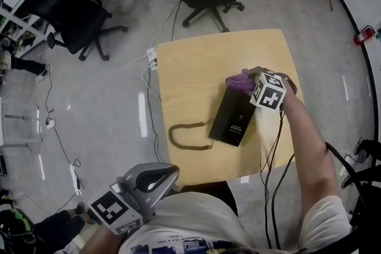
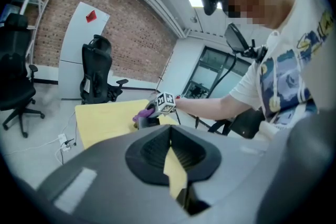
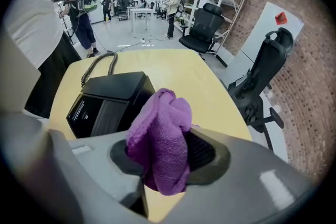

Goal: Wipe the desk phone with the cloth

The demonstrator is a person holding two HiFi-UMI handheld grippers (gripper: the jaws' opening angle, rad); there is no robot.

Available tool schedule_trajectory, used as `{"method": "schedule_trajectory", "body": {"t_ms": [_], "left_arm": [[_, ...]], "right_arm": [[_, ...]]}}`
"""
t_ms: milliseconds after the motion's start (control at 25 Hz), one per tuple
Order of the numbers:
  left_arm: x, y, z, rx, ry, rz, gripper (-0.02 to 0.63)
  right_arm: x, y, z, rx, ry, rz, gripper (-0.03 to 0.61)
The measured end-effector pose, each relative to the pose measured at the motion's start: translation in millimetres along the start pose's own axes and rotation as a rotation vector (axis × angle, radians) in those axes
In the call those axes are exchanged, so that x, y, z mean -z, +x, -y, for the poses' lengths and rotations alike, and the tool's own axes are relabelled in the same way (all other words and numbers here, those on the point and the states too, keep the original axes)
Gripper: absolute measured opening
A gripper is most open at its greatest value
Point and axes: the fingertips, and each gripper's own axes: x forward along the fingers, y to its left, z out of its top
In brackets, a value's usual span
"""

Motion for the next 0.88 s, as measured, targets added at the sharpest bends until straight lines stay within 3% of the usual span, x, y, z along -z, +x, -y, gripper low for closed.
{"method": "schedule_trajectory", "body": {"t_ms": [200,320,440,640,880], "left_arm": [[-2.4,9.3,6.7,0.02,-0.006,-0.003,0.005],[-6.8,14.0,10.6,0.031,-0.012,-0.004,0.005],[-1.1,12.8,7.1,0.036,0.037,-0.022,0.005],[-15.3,21.6,18.7,0.06,0.005,-0.025,0.005],[-13.4,24.3,22.2,0.064,0.016,-0.046,0.005]], "right_arm": [[27.0,12.6,11.0,0.009,0.081,-0.03,0.158],[41.1,-3.6,22.9,0.07,0.157,-0.002,0.159],[43.9,-35.8,25.4,0.125,0.216,0.051,0.159],[32.8,-63.8,-0.1,0.145,0.197,0.087,0.159],[47.3,-31.3,-16.5,0.135,0.214,0.042,0.156]]}}
